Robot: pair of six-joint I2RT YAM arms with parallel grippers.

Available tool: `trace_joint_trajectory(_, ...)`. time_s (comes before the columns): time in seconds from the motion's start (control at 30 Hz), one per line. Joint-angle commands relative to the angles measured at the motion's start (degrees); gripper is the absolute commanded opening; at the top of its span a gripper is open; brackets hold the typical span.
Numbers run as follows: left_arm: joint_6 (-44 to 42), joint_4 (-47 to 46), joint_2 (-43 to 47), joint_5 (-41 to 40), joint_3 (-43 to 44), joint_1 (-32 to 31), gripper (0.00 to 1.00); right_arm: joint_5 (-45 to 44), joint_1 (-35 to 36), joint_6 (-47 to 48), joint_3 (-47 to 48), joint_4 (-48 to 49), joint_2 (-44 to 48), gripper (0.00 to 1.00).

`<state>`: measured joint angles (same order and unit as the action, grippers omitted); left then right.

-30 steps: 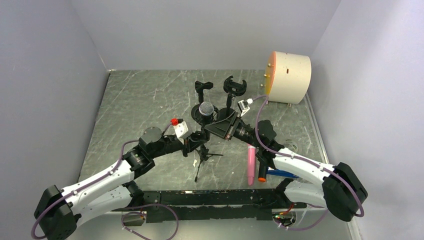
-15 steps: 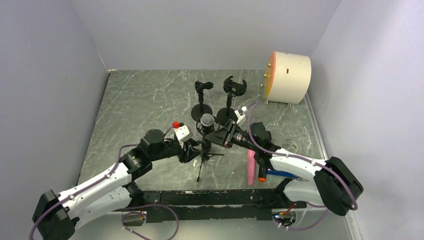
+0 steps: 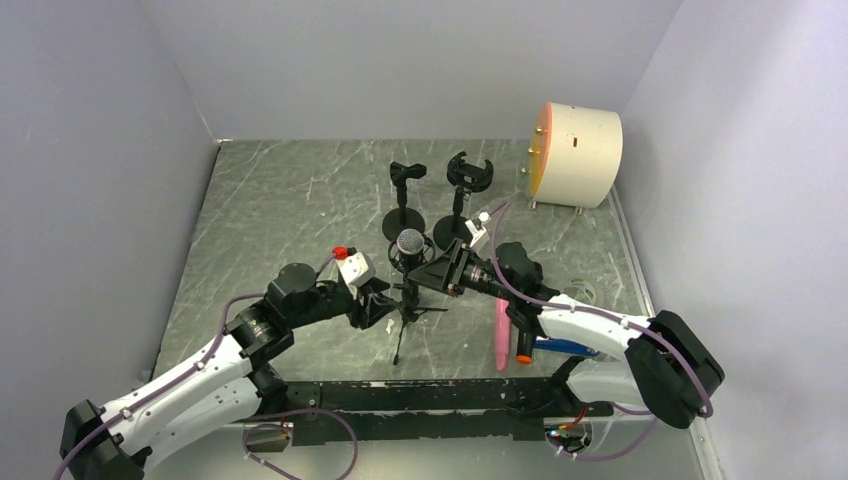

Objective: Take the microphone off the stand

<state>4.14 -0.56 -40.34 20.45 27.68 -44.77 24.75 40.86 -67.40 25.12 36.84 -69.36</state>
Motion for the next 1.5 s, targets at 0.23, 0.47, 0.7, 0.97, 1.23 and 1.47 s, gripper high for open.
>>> trace_joint_trajectory(0.23, 2.7, 2.2, 2.6, -3.4, 3.5, 0.2, 0.64, -1.5, 0.3, 8.7, 4.2, -11.2, 4.0, 0.6)
trace_joint_trajectory(0.47, 3.5, 5.6, 3.2, -5.4, 5.5, 0.2, 0.65, -4.1, 0.3, 5.6, 0.7, -11.6, 8.4, 0.65)
trace_joint_trajectory(0.7, 4.5, 5.7, 4.2, -5.8, 5.1, 0.2, 0.66, -4.0, 2.2, 3.4, -3.2, -8.9, 10.3, 0.56)
trace_joint_trajectory(0.97, 4.8, 5.1, 4.1, -6.5, 5.1, 0.2, 0.66, -6.3, 4.9, 4.6, -2.2, -6.5, 4.9, 0.45)
trace_joint_trajectory(1.23, 5.1, 3.0, 3.6, -4.4, 5.2, 0.2, 0.65, -7.2, 4.9, 7.4, -0.7, -5.3, 1.1, 0.32)
trace_joint_trajectory(1.47, 5.0, 3.5, 3.4, -4.6, 6.3, 0.2, 0.65, -8.7, 5.7, 17.5, 2.6, -15.9, 2.8, 0.23)
